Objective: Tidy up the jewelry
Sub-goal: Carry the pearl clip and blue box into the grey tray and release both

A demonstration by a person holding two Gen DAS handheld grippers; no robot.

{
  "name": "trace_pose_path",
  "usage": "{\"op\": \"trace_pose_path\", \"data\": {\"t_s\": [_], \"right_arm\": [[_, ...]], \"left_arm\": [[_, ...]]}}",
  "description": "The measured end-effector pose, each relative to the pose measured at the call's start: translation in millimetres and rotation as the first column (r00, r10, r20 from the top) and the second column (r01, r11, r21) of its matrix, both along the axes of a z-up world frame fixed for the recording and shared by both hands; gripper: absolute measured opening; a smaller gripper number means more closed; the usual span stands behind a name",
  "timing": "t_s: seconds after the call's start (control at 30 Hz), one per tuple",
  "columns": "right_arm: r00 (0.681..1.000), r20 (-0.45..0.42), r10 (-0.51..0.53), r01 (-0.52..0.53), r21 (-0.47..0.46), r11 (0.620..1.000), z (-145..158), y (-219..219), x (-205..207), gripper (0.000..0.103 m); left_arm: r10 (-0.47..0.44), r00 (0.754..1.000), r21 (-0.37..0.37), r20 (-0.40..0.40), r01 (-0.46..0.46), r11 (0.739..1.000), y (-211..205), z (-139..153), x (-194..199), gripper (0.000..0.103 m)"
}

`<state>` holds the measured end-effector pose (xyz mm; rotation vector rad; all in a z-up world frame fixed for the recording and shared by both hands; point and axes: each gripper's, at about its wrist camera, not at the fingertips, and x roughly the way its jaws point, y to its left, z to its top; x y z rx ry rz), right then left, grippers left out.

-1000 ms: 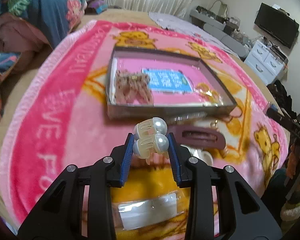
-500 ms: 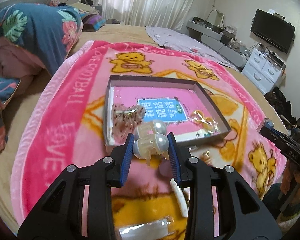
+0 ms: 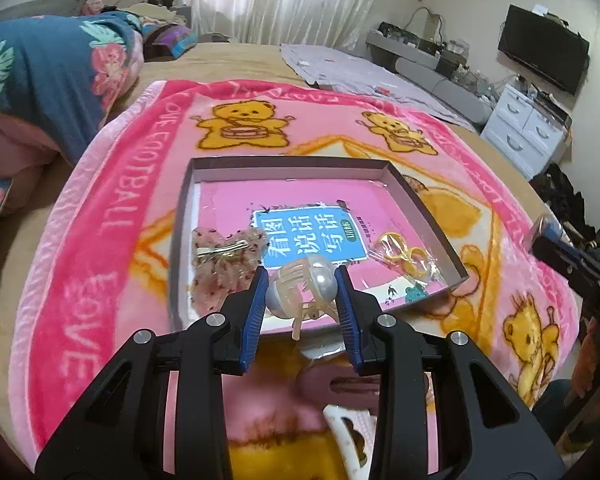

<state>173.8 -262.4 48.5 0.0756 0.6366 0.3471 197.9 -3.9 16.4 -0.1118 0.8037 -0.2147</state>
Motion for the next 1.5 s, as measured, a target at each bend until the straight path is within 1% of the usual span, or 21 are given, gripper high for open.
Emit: {"op": "trace_pose_path", "data": {"t_s": [0.2,0.47,0.77,0.97,1.1,1.27,1.5], "right_arm": [[1.0,-0.01,0.002,-0.003,-0.011,1.0,-1.2,3.1,18.8,0.044],[0.999,-0.035,0.005,-0.006,-0.034,0.999,-9.2,9.7,42.1,0.044],[0.995,-0.101,0.0,-0.009,-0.087,0.996,-31.9,20.4,79.1,0.044],[0.988,-0.154,0.015,-0.032,-0.109,0.993,-51.8,34.8,102.5,0.044],[0.983,-0.181,0.022,-0.047,-0.136,0.99,-65.2,43.3,114.2,0.044],[0.98,-0.2,-0.011,-0.022,-0.159,0.987,-77.7,45.1,127.0,0.044],[0.977,-0.211,-0.02,-0.013,-0.156,0.988,-84.2,40.9,135.1,0.045]], "left_arm": [[-0.028,0.999,0.011,-0.016,0.028,1.0,-12.7,-6.8,16.0,0.026],[-0.055,0.997,-0.01,-0.048,0.055,0.998,-21.2,-23.2,31.0,0.026],[-0.081,0.992,-0.045,-0.093,0.077,0.996,-24.8,-41.0,43.5,0.026],[-0.077,0.989,-0.067,-0.129,0.069,0.995,-19.7,-52.0,49.6,0.026],[-0.064,0.988,-0.071,-0.138,0.055,0.996,-15.1,-55.5,52.3,0.026],[-0.052,0.988,-0.069,-0.147,0.042,0.997,-11.5,-57.8,55.0,0.026],[-0.042,0.988,-0.061,-0.149,0.034,0.998,-7.7,-58.9,55.0,0.027]]}}
